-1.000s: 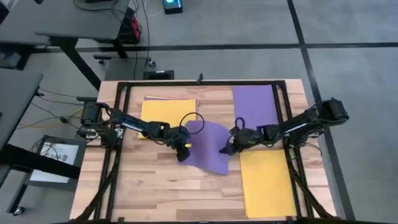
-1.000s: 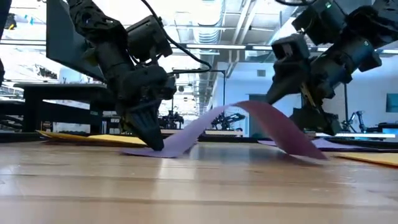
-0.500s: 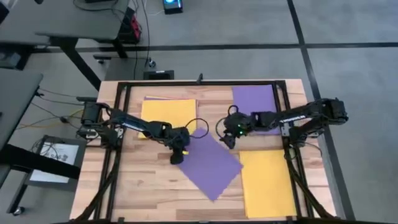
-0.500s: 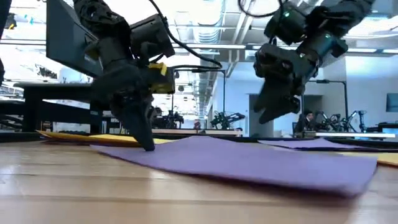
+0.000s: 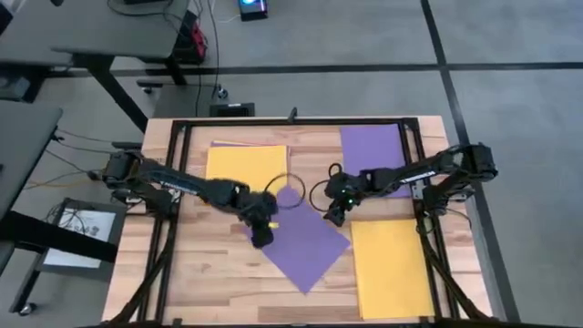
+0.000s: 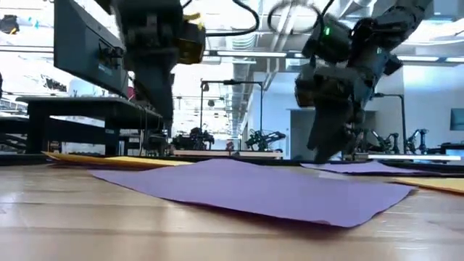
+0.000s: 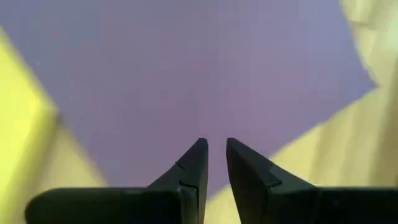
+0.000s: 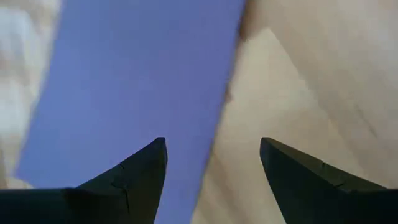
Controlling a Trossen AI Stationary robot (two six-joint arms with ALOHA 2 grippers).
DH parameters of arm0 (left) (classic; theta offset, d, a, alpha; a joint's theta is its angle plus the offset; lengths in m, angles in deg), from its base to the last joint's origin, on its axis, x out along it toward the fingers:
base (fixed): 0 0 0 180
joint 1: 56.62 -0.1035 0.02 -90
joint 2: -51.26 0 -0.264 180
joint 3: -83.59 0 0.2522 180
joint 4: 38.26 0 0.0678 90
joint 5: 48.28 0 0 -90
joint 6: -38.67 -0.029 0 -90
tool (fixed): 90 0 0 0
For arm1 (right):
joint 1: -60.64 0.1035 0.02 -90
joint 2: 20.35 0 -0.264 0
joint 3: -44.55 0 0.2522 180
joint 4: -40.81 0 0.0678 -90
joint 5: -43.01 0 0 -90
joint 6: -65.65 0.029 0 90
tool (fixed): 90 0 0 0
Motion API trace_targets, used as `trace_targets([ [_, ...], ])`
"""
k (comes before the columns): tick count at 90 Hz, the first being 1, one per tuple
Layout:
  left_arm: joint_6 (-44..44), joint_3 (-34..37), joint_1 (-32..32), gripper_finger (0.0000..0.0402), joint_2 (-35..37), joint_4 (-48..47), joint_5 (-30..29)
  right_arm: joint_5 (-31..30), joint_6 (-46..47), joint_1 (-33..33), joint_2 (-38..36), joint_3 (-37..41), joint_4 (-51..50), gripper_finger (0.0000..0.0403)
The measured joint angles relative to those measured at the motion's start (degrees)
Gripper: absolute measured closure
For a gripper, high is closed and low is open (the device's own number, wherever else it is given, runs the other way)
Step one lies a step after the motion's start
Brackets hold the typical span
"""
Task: Organize paper
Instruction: Stack the purple paper on the top right purple papers
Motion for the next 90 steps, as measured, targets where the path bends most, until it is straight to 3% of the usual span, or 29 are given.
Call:
trace_targets([
  [12,10.62,3.05,4.11,0.0359,-3.95,10.31,-1.91,2.30,-0.19,-0.02,3.69,-0.33,3.48,0.0157],
  [22,12.75,3.37,4.95,0.0359,-9.54,13.78,-2.24,3.81,-0.24,0.39,4.82,-0.57,4.82,0.0157],
  [36,8.33,3.09,4.46,0.0360,-14.67,17.09,-1.62,6.56,-0.36,0.42,4.98,-0.48,5.60,0.0157],
  [61,-2.60,3.07,2.10,0.0359,-15.72,16.21,-5.09,12.84,2.93,0.63,5.21,-0.29,8.35,0.0158],
  [76,-3.60,3.13,0.93,0.0359,-15.76,16.30,-5.71,19.39,4.71,1.44,5.47,-0.08,13.33,0.0164],
  [90,-3.54,3.00,0.68,0.0359,-15.85,16.70,-6.15,18.93,6.30,0.97,5.35,-0.15,14.72,0.0170],
])
